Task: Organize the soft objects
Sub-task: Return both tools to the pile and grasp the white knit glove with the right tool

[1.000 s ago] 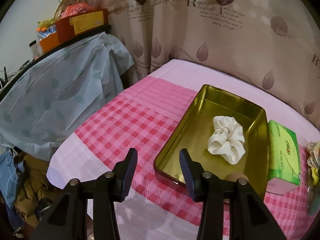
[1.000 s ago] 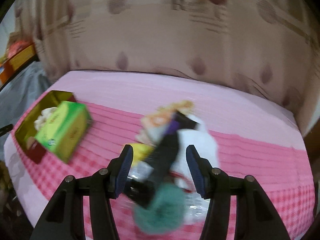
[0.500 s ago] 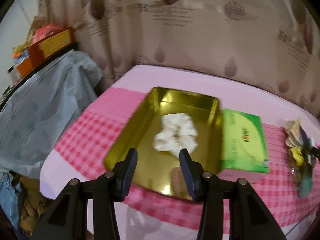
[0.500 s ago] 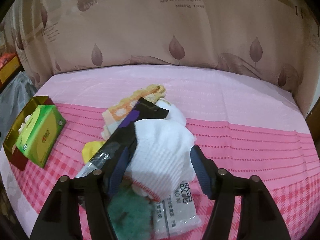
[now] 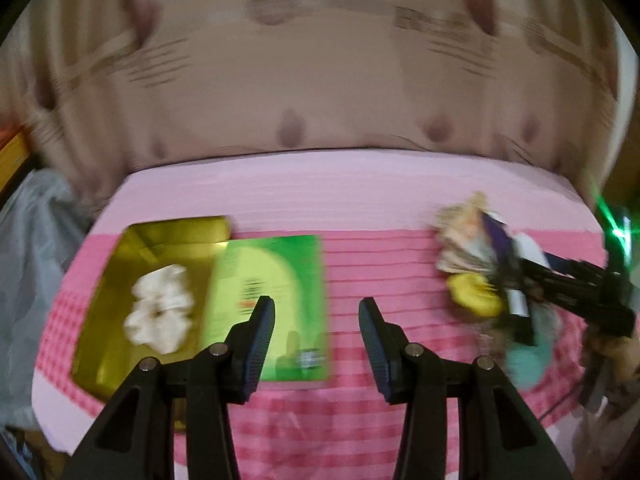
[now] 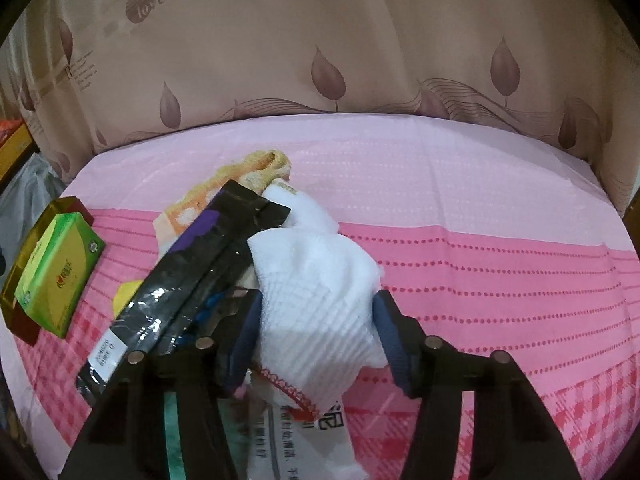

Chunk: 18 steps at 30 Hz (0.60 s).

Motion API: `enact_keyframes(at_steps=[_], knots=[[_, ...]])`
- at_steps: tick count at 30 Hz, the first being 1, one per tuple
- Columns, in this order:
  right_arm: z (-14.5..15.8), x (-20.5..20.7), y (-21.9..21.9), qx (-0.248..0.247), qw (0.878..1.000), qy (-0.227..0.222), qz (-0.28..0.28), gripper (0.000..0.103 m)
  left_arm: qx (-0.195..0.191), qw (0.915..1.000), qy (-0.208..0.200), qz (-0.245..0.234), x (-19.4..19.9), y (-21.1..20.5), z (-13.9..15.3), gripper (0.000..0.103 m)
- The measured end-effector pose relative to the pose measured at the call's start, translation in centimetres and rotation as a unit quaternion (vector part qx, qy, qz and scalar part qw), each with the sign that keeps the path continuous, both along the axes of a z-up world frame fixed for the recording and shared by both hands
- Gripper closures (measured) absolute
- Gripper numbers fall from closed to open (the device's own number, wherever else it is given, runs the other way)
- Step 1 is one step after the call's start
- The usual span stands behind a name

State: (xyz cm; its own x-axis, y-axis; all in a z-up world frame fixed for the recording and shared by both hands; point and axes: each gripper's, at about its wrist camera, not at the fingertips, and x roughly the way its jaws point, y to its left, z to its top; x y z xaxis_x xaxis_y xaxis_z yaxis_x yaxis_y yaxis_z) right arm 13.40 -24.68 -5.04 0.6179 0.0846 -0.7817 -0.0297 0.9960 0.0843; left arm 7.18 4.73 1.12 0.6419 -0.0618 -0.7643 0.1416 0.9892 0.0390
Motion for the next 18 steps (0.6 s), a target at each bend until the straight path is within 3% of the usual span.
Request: enact_keyframes(at_steps=[6, 13, 18], knots=[[0.4, -0.7, -0.5, -0.001, 1.000, -0.018, 0.003, 0.069, -0.014, 0.9966, 0.021, -0.078, 0.3, -6.9, -0.4, 0.058], [1.8, -3.2, -2.8, 0.017, 0.999, -0.045, -0.014, 0.071, -0.048, 0.9873, 0.047, -0.144, 0.9, -12.4, -0.7, 0.055], [2.1, -5.4, -5.1, -0.015, 0.998, -0.053, -0.039, 0.071, -0.046, 0.9825, 0.057, -0.171, 1.4, -15.3, -1.1, 0.055]])
